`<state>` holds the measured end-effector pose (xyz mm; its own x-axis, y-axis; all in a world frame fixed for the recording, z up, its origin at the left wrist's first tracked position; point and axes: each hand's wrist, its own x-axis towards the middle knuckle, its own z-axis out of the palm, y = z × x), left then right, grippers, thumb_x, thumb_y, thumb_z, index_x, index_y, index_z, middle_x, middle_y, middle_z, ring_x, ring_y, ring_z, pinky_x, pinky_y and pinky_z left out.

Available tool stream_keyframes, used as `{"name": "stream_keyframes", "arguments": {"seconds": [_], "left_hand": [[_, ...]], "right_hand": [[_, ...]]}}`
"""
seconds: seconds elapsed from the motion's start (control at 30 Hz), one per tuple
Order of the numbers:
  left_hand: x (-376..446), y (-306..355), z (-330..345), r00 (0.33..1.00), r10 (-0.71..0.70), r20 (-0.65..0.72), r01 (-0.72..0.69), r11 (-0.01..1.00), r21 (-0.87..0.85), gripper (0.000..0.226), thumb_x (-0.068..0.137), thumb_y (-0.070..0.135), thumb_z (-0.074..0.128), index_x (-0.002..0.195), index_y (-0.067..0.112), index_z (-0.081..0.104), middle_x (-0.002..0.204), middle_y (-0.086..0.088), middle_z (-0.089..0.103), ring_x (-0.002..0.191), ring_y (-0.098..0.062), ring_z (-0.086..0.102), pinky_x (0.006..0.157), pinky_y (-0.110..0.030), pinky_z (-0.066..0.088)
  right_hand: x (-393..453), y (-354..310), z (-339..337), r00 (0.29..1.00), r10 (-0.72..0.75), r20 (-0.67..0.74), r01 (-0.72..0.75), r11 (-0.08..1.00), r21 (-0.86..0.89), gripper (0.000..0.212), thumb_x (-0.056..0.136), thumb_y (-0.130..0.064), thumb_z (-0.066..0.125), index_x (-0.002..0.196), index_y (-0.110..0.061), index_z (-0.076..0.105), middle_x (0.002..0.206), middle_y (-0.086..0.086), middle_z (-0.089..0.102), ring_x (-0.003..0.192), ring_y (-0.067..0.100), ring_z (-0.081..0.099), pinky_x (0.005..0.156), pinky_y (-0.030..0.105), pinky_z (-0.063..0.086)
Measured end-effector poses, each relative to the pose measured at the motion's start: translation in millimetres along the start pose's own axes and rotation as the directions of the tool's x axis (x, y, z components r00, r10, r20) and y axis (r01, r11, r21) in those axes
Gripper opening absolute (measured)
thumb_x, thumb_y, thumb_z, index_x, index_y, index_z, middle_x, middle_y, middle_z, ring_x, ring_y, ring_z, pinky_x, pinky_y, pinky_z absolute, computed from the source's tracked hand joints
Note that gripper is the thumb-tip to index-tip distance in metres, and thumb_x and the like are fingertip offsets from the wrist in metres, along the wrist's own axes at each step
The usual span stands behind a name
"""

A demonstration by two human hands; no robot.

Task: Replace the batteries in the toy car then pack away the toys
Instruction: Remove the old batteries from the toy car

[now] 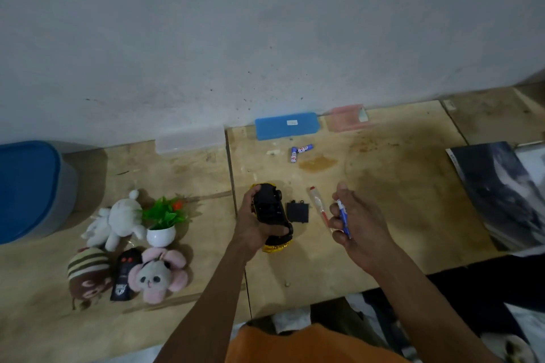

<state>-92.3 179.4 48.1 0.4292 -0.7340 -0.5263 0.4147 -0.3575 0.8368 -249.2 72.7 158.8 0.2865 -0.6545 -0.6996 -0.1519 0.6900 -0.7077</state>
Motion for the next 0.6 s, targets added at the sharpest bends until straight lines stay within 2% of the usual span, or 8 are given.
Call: {"name": "stream_keyframes", "arguments": {"seconds": [0.13,0.23,0.3,0.37,0.43,0.47,0.53,0.6], "left_hand": [[30,4,6,0.998,-0.048,-0.039,0.046,0.998,-0.049,0.086,0.072,-0.033,0.065,0.138,0.017,0.043,0.123,0.004,0.056,0.087,-0.006,0.068,0.056,-0.022,0.058],[47,5,3,0.998,0.015,-0.068,-0.009,0.997,0.083,0.109,0.057,-0.035,0.074,0.146,0.016,0.037,0.135,0.0,0.053,0.1,-0.01,0.066,0.064,-0.03,0.062],[56,8,0,0.998,0.018,-0.068,-0.007,0.987,0.162,0.11,0.057,-0.032,0.077,0.146,0.018,0.034,0.13,0.005,0.052,0.095,0.001,0.065,0.065,-0.021,0.059],[61,13,-4,0.999,0.015,-0.052,0.0,0.96,0.28,0.117,0.055,-0.023,0.085,0.149,0.02,0.03,0.133,0.007,0.048,0.105,-0.003,0.061,0.076,-0.019,0.056],[65,16,-7,0.999,0.006,-0.034,0.007,0.928,0.373,0.124,0.053,-0.013,0.091,0.153,0.019,0.026,0.143,0.002,0.043,0.123,-0.018,0.051,0.096,-0.031,0.051],[65,16,-10,1.0,-0.002,-0.029,0.014,0.905,0.424,0.126,0.054,-0.008,0.093,0.155,0.019,0.023,0.146,0.0,0.041,0.128,-0.019,0.046,0.103,-0.034,0.046],[64,16,-12,1.0,-0.018,-0.024,0.028,0.861,0.508,0.13,0.055,0.001,0.096,0.158,0.022,0.019,0.149,0.002,0.037,0.13,-0.016,0.041,0.106,-0.035,0.04],[61,13,-14,0.999,-0.019,-0.028,0.032,0.827,0.561,0.138,0.049,0.02,0.099,0.158,0.032,0.016,0.153,0.003,0.033,0.134,-0.02,0.039,0.112,-0.043,0.039]], "right_hand": [[12,-13,-12,1.0,-0.011,0.014,0.011,0.999,-0.034,0.027,0.098,-0.038,0.058,0.088,-0.014,0.056,0.062,-0.002,0.049,0.048,0.01,0.038,0.04,0.022,0.024],[23,-23,-17,1.0,-0.009,0.025,0.01,0.998,-0.056,0.026,0.099,-0.036,0.058,0.086,-0.013,0.056,0.062,-0.001,0.047,0.049,0.01,0.036,0.041,0.023,0.023],[30,-28,-18,0.999,0.001,0.035,0.002,0.998,-0.07,0.026,0.099,-0.035,0.058,0.088,-0.011,0.056,0.063,0.0,0.046,0.049,0.011,0.036,0.041,0.024,0.024],[35,-31,-17,0.999,0.006,0.051,-0.002,0.997,-0.08,0.027,0.099,-0.036,0.058,0.09,-0.011,0.057,0.063,0.0,0.045,0.05,0.011,0.036,0.042,0.024,0.024],[39,-33,-16,0.998,0.014,0.059,-0.009,0.997,-0.081,0.028,0.099,-0.037,0.058,0.09,-0.011,0.058,0.063,0.0,0.046,0.049,0.01,0.037,0.042,0.024,0.025],[40,-33,-15,0.998,0.019,0.061,-0.014,0.997,-0.08,0.029,0.098,-0.038,0.058,0.09,-0.011,0.059,0.063,-0.001,0.047,0.049,0.01,0.038,0.043,0.025,0.026],[42,-32,-11,0.997,0.027,0.067,-0.022,0.997,-0.074,0.029,0.099,-0.039,0.057,0.09,-0.011,0.06,0.063,-0.001,0.049,0.049,0.01,0.039,0.045,0.025,0.026],[44,-30,-7,0.997,0.034,0.071,-0.03,0.998,-0.055,0.028,0.099,-0.039,0.057,0.09,-0.012,0.061,0.064,-0.001,0.05,0.049,0.01,0.039,0.044,0.024,0.027]]}}
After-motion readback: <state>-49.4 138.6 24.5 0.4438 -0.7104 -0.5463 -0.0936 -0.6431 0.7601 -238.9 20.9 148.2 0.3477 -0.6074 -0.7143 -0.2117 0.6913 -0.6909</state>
